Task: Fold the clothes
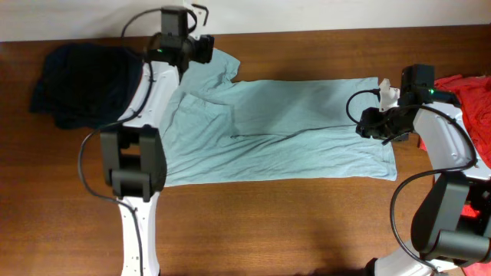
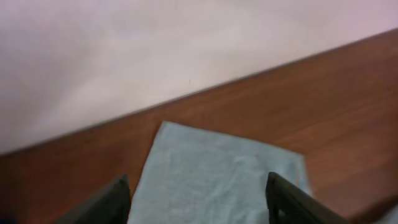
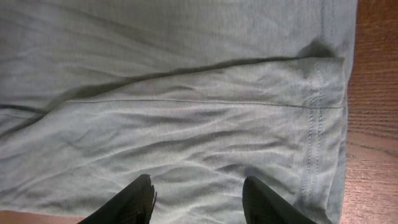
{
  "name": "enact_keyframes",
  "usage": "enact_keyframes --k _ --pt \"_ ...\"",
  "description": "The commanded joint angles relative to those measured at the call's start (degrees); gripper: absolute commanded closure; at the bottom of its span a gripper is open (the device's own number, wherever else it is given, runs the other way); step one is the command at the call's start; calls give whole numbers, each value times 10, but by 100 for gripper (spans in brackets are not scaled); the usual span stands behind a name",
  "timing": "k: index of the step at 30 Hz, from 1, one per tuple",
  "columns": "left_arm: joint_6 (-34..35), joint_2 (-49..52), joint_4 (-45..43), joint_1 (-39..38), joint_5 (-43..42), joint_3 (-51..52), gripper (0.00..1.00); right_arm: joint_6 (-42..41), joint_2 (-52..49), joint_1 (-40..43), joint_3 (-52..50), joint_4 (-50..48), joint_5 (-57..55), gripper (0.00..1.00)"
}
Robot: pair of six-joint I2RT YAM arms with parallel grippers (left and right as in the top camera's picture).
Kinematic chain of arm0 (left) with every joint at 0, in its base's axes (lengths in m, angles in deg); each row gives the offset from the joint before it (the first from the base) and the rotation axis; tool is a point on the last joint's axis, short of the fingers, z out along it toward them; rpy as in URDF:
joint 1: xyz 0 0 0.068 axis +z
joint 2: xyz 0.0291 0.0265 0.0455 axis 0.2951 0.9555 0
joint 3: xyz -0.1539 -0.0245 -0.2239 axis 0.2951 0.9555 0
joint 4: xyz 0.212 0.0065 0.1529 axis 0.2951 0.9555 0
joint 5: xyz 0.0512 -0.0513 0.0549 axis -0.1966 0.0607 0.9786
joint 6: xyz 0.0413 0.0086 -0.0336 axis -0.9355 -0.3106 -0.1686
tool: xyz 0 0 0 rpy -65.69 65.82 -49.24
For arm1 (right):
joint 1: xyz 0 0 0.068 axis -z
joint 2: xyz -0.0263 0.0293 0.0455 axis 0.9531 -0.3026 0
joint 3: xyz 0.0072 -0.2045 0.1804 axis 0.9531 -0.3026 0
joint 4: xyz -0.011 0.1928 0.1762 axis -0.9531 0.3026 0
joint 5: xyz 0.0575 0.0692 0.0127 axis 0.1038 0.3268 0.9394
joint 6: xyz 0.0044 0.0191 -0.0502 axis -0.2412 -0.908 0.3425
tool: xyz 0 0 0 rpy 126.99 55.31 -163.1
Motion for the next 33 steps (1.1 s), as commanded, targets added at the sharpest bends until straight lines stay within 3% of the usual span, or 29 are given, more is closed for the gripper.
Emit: enact_keyframes --k 1,8,26,33 --pt "-19 42 -16 0 19 -3 33 -2 -2 -3 -3 -3 -7 48" --pt "-50 81 -64 3 19 -3 33 -3 -2 -3 -3 -3 -5 49" --pt "-50 129 -109 29 9 -3 36 -2 -2 -3 -3 -5 21 49" --pt "-50 139 -101 31 -10 -3 42 -2 -2 -3 -3 -5 21 49"
